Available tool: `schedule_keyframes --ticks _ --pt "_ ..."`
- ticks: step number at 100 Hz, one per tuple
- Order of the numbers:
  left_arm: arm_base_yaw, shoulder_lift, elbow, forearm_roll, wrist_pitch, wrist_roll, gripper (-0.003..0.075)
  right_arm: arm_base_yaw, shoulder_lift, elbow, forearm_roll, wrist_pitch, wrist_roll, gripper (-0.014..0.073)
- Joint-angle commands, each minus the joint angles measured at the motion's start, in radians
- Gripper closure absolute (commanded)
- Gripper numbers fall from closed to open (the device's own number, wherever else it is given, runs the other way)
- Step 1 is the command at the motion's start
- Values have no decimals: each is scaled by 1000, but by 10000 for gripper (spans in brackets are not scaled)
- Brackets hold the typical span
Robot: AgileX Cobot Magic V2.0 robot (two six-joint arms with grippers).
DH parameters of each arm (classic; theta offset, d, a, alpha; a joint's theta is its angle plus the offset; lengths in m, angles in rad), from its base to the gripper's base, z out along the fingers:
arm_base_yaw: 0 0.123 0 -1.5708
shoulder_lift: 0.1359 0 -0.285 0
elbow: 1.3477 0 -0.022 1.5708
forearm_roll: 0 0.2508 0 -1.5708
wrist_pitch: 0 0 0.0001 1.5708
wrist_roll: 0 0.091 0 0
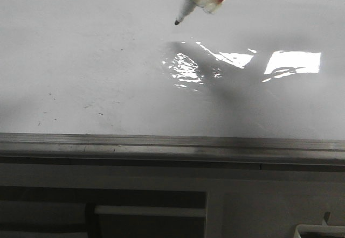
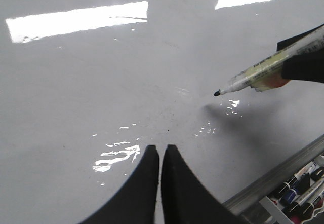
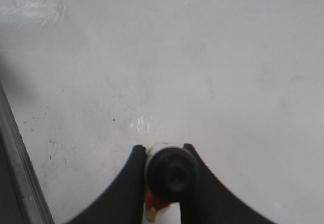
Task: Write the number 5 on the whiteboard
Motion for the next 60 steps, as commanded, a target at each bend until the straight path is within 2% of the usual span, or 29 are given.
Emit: schedule_keyframes --ticks 1,60 --pt "2 -2 -28 -15 -39 -10 741 -8 -9 -37 -10 -29 -10 634" --pt "2 -2 -28 -15 -40 -10 740 -8 42 -35 -10 9 -10 634"
